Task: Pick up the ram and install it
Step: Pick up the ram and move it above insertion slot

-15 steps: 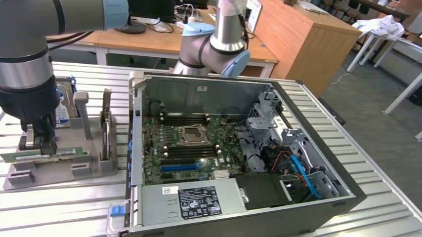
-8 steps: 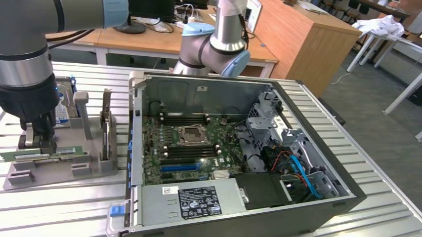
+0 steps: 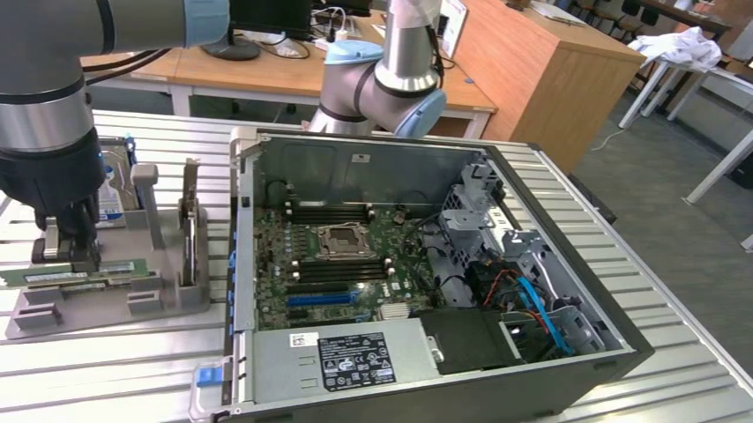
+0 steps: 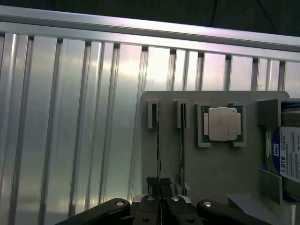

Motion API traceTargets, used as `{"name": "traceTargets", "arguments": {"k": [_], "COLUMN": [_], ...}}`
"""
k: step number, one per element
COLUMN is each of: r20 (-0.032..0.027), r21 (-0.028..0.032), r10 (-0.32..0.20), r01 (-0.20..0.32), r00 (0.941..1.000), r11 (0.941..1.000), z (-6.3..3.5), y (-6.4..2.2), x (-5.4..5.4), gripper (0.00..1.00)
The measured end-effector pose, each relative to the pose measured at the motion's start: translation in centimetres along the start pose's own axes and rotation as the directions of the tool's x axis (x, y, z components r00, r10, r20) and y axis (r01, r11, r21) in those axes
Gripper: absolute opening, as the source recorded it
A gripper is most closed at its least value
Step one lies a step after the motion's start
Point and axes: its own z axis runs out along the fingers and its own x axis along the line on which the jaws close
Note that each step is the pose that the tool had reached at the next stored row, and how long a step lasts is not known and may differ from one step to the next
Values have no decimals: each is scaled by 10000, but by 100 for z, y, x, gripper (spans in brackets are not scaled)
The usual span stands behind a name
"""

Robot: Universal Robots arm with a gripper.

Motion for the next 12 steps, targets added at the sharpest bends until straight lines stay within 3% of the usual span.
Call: {"name": "traceTargets", "arguments": {"k": [12], "r20": [0], "r21": [0], "r10": [0], "r01": [0], "r00": [10000], "r11": [10000], "z": [-47], "y": [-2], "x": [-1], "gripper": [12]}}
